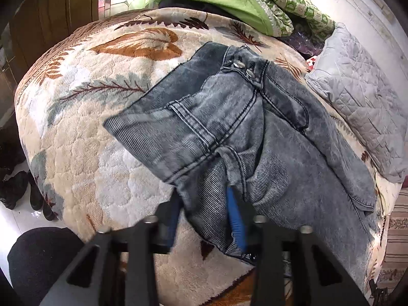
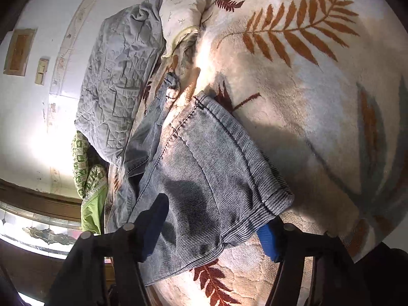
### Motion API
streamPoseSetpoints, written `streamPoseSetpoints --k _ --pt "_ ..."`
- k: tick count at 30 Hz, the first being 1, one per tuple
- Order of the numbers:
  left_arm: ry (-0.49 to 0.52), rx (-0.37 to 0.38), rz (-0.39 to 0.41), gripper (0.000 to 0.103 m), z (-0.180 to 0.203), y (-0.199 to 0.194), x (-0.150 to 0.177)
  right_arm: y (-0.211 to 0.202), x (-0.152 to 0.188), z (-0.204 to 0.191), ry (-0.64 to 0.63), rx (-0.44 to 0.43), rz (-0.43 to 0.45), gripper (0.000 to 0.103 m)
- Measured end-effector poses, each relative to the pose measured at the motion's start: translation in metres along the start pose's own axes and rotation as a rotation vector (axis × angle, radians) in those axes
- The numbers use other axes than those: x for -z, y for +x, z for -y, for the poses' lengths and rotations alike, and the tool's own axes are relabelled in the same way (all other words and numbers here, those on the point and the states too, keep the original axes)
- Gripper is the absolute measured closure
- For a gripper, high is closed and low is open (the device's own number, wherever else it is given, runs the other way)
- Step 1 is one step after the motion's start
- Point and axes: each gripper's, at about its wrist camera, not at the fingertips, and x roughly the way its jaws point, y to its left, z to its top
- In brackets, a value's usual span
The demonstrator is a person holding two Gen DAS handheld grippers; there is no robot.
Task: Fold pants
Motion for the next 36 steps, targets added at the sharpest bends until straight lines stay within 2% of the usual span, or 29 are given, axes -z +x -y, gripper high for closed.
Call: streamPoseSetpoints --k 3,5,7,8,10,13,15,17,20,21,22,23,24,25,26,27,28,29,30,33,36 --pt "-0.083 0.095 -0.032 0.091 -0.014 0.005 -0.015 0.001 -0.001 -0.004 -0.035 0.026 -0.006 0.050" --pt "-0.104 0.122 -0.042 0.094 -0.021 0.007 -0.018 0.000 -0.002 -0.005 -0.049 0.037 -0.004 0.054" --pt "-0.087 0.130 -0.027 0.096 -0.021 0.004 -0.017 0.001 -0.003 -0.005 -0.053 0.049 -0.005 0.068" --pt "-0.093 0.133 -0.009 0.096 -0.023 0.000 -0.013 0.002 -0.004 -0.006 -0.058 0.053 -0.010 0.072" --pt "-0.085 0.121 0.076 0.096 -0.027 -0.023 -0.008 -0.001 -0.005 -0.011 -0.085 0.071 0.007 0.092" --pt "-0.036 0.111 0.224 0.096 -0.019 -0.066 -0.001 -0.027 -0.002 -0.036 -0.215 0.111 0.096 0.093" --pt "-0.017 0.106 0.233 0.096 -0.017 -0.075 0.002 -0.043 0.003 -0.050 -0.298 0.147 0.143 0.093" --pt "-0.009 0.082 0.188 0.096 -0.019 -0.068 0.009 -0.044 0.007 -0.051 -0.340 0.207 0.144 0.093" --pt "-0.014 -0.002 0.052 0.090 -0.027 -0.039 0.015 -0.018 0.008 -0.025 -0.303 0.318 -0.009 0.084" --pt "-0.019 -0.030 0.041 0.088 -0.031 -0.038 0.016 -0.013 0.008 -0.015 -0.272 0.352 -0.042 0.065" --pt "-0.032 -0.042 0.055 0.082 -0.035 -0.042 0.018 -0.014 0.008 -0.010 -0.250 0.355 -0.054 0.050" --pt "-0.030 -0.053 0.088 0.076 -0.037 -0.052 0.019 -0.022 0.007 -0.011 -0.244 0.323 -0.022 0.040" --pt "-0.015 -0.065 0.134 0.064 -0.034 -0.063 0.017 -0.033 0.006 -0.016 -0.251 0.325 0.042 0.030" --pt "0.002 -0.070 0.187 0.053 -0.030 -0.078 0.017 -0.046 0.007 -0.022 -0.264 0.334 0.111 0.030" --pt "0.028 -0.068 0.246 0.047 -0.023 -0.092 0.017 -0.057 0.007 -0.028 -0.270 0.317 0.157 0.030" --pt "0.063 -0.066 0.306 0.036 -0.014 -0.104 0.016 -0.065 0.007 -0.036 -0.274 0.272 0.182 0.030" --pt "0.106 -0.069 0.358 0.029 -0.003 -0.113 0.016 -0.071 0.007 -0.045 -0.286 0.211 0.195 0.028" --pt "0.157 -0.074 0.392 0.026 0.009 -0.117 0.017 -0.072 0.009 -0.055 -0.315 0.162 0.194 0.026" --pt "0.211 -0.073 0.402 0.021 0.022 -0.117 0.018 -0.067 0.012 -0.069 -0.359 0.139 0.175 0.022" --pt "0.337 -0.076 0.342 0.019 0.051 -0.094 0.023 -0.031 0.027 -0.092 -0.454 0.104 0.071 0.022" --pt "0.395 -0.108 0.251 0.019 0.061 -0.059 0.031 0.010 0.046 -0.089 -0.492 0.164 -0.021 0.022"
